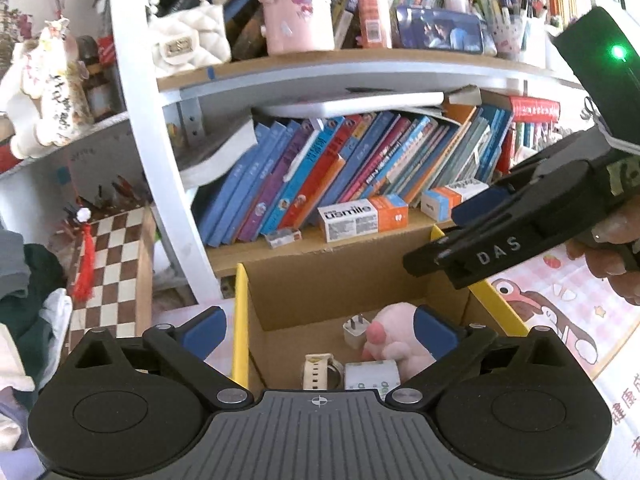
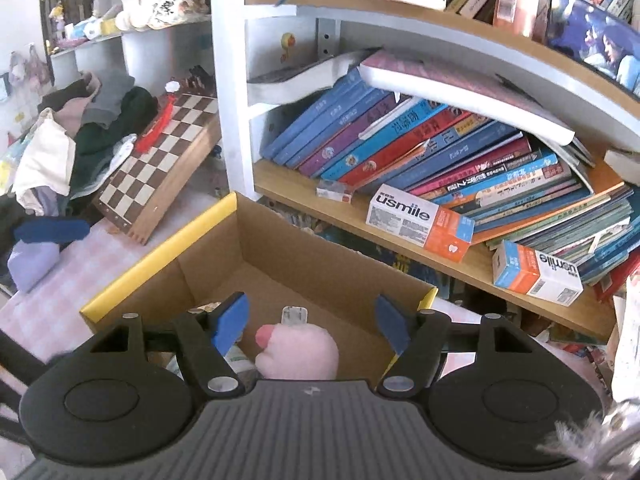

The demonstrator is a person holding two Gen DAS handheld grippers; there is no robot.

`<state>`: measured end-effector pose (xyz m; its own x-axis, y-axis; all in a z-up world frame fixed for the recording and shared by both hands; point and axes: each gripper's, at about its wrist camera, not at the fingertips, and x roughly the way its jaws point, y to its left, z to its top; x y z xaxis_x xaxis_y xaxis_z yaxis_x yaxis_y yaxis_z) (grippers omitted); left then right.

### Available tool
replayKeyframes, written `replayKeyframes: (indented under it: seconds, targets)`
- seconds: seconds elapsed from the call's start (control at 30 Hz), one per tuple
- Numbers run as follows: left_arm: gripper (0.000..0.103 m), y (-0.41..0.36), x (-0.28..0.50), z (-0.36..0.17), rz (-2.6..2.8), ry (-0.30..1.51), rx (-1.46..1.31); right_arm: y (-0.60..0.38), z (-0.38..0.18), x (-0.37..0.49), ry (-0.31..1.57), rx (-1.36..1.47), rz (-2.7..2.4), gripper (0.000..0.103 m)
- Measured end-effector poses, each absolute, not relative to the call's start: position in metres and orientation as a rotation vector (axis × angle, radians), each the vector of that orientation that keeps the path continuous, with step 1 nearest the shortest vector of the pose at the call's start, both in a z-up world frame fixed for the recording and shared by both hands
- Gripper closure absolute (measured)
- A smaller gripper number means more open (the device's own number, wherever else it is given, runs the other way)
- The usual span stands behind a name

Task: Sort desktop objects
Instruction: 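Withdraw both grippers from the yellow box back over the desk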

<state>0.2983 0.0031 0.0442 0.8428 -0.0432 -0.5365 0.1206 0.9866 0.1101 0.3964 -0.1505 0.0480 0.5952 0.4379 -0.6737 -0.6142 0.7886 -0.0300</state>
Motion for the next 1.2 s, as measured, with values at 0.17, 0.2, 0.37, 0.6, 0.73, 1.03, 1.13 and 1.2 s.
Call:
replayKeyframes:
  seconds: [0.17,0.2,0.37,0.6,0.73,1.03,1.13,1.2]
  targets:
    - [0.001,0.007,0.288,0.050,-0.066,0.549,0.123,-0.156,0.051,0.385,0.694,-0.270,0.633,0.034]
    - [0.001,0.007,0.286,0.051,-0.059,0.547,0.122,-0.157,0.051,0.382,0.693,-0.269,0.636,0.034]
    - [0.001,0.012,0.272,0.052,-0.016,0.562,0.099,-0.163,0.054,0.366,0.673,-0.264,0.636,0.029]
    - [0.001,0.028,0.242,0.054,-0.009,0.560,0.093,-0.175,0.056,0.334,0.645,-0.264,0.579,0.022]
    - [0.001,0.037,0.225,0.055,-0.006,0.558,0.091,-0.184,0.056,0.310,0.639,-0.250,0.524,0.019]
    - [0.001,0.060,0.186,0.053,0.002,0.569,0.075,-0.196,0.047,0.259,0.660,-0.203,0.416,0.018]
    - [0.001,0.065,0.172,0.050,0.007,0.573,0.073,-0.197,0.042,0.239,0.659,-0.186,0.383,0.016]
    - [0.001,0.068,0.164,0.048,0.011,0.576,0.070,-0.197,0.038,0.225,0.656,-0.180,0.363,0.016]
